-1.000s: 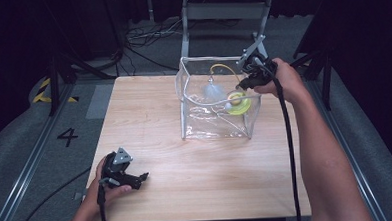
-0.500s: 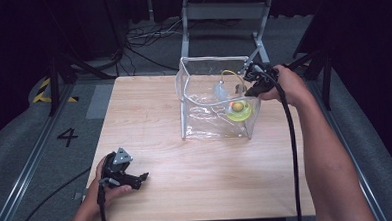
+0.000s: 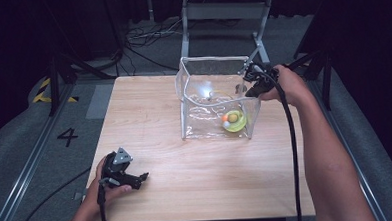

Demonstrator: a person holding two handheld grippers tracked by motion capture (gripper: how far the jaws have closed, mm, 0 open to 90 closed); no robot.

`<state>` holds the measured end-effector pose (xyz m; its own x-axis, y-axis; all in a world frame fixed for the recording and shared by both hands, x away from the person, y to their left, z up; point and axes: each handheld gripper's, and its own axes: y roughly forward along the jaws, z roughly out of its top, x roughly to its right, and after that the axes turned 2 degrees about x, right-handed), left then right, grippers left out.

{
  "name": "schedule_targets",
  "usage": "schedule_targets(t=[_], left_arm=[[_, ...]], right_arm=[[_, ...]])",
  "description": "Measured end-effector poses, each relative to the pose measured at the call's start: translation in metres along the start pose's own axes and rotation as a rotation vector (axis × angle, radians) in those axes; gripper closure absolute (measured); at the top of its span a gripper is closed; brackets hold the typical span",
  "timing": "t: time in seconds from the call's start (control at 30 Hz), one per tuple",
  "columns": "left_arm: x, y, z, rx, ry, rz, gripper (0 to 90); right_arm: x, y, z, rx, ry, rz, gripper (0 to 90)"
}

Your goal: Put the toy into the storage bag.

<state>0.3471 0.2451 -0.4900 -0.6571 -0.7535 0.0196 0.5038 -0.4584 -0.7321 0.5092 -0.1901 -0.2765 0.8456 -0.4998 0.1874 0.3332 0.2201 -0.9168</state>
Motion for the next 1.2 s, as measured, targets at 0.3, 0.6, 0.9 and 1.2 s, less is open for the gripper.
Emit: schedule_targets(t=[0.3,0.6,0.9,1.2], left_arm=[[0.000,0.000,0.000,0.000,0.000,0.000,0.3],[0.000,0.000,0.000,0.000,0.000,0.000,0.3],[0.000,0.000,0.000,0.000,0.001,0.001,0.3],[0.000,0.000,0.000,0.000,0.000,0.000,0.3]], right_arm=[[0.001,-0.016,-0.011,0.096,0.013,-0.034,76.7],[-0.005,-0.041,-0.024,0.202,0.034,-0.067,64.8],[-0.007,-0.058,-0.043,0.251,0.061,-0.116,52.3],[-0.011,-0.066,-0.065,0.298,0.095,-0.169,42.3]])
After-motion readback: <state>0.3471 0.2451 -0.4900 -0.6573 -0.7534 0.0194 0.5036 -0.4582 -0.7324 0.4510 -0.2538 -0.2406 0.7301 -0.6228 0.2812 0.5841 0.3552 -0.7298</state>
